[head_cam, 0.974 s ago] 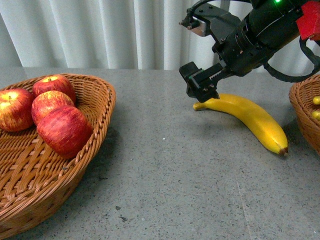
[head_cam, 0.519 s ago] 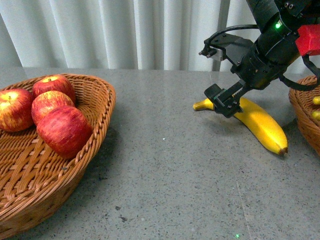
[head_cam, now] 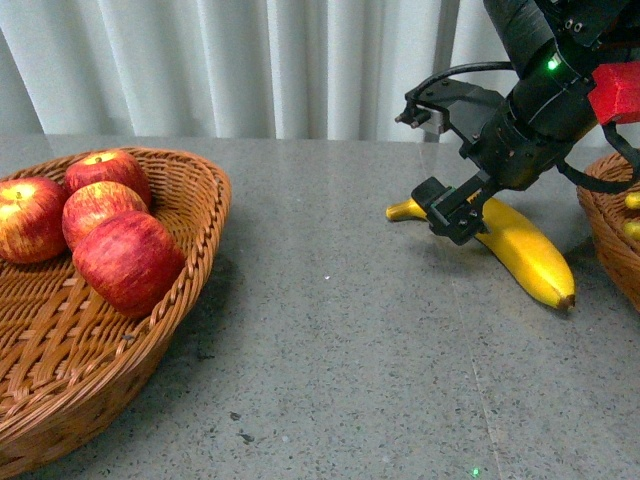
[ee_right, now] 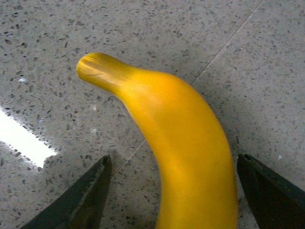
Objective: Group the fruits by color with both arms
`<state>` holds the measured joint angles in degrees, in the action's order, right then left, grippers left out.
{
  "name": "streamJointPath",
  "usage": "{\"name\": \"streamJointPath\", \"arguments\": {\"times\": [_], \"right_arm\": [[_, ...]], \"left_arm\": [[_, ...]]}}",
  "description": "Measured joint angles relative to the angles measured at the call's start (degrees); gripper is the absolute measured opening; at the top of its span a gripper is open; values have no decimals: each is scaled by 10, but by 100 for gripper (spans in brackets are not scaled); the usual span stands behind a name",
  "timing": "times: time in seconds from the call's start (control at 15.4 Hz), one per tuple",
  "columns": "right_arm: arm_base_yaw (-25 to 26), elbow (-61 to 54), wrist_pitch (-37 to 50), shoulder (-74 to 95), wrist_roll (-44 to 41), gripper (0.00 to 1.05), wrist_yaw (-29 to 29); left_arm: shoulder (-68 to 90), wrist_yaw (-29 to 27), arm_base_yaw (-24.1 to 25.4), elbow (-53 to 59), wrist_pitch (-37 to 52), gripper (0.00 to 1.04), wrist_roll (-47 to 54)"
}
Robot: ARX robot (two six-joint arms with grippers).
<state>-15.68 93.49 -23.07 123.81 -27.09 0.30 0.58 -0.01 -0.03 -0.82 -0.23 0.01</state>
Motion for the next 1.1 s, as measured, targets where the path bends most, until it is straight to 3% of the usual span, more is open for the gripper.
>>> {"name": "streamJointPath", "arguments": {"times": [0.13,0.19,0.26,0.45,0.71,0.84,0.97,1.1], "right_arm": [[-6,-5,1,0,-2,66,-2],[-13,-5,5,0,-6,38,-5],[-16,-2,13,-1,2,33,-20],[-3,22,55,-49,65,33,-80],[61,-32,111,-174,107,33,-176],[128,-83,92,-221,70,33,-219],[193,-117,83,-257,9,33,-223],[265,-157,55,-296,-106,33,-237]], "left_arm": [[0,0,0,0,0,98,0],[0,0,0,0,0,98,0],[0,0,0,0,0,98,0],[0,0,0,0,0,98,0],[0,0,0,0,0,98,0],[0,0,0,0,0,98,0],[0,0,0,0,0,98,0],[0,0,0,0,0,98,0]]}}
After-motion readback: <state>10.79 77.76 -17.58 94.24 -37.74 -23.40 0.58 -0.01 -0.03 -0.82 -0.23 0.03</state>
